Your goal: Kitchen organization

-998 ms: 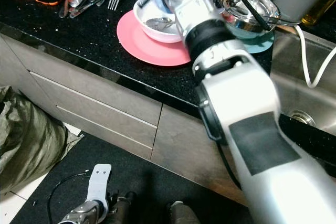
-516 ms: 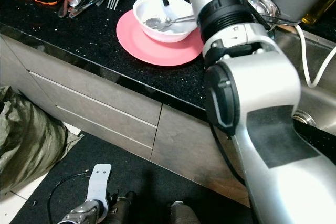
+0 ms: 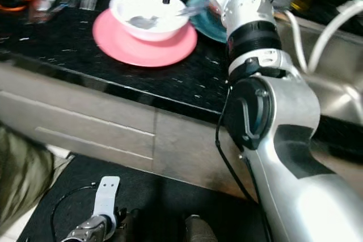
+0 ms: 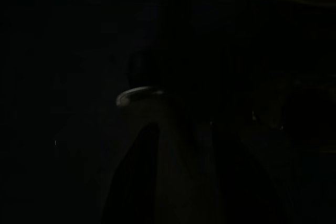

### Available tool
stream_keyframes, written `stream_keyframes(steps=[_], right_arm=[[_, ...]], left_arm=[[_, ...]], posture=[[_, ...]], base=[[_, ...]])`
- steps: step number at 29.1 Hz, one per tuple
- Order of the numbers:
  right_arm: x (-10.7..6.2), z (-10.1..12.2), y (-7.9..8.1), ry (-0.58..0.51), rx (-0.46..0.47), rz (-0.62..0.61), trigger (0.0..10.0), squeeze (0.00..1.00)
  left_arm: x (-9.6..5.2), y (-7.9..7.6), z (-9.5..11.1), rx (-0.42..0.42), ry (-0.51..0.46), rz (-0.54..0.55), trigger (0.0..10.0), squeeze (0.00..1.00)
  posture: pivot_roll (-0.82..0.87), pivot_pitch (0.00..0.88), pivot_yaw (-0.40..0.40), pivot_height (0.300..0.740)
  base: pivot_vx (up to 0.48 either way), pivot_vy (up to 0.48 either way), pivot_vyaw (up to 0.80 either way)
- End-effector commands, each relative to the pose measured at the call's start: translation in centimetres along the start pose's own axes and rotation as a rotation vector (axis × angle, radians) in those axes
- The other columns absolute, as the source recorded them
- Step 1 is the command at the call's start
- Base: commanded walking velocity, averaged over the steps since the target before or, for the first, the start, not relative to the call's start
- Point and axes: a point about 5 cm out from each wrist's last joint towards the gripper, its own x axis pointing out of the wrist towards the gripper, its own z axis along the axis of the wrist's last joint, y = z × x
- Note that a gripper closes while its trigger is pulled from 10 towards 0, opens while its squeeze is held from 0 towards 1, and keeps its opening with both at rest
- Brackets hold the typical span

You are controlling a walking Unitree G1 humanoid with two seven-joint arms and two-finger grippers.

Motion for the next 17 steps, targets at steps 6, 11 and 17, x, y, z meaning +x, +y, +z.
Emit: stream_keyframes(steps=[6, 11, 17], right_arm=[[-1.3, 1.0, -1.8, -0.065, 0.009, -0.052, 10.0, 0.00], [-2.7, 2.4, -3.9, -0.117, -0.069, -0.167, 10.0, 0.00], [-3.6, 2.2, -5.3, -0.086, -0.383, -0.323, 10.0, 0.00]], left_arm=[[-0.2, -0.6, -2.0, -0.034, 0.071, -0.013, 10.0, 0.00], [-0.2, -0.5, -2.0, -0.035, 0.069, -0.011, 10.0, 0.00], [-0.2, -0.3, -2.0, -0.029, 0.071, -0.008, 10.0, 0.00]], posture=[[0.02, 0.197, -0.112, 0.740], [0.02, 0.194, -0.106, 0.740], [0.03, 0.186, -0.103, 0.740]], base=[[0.000, 0.000, -0.74], [0.000, 0.000, -0.74], [0.000, 0.000, -0.27]])
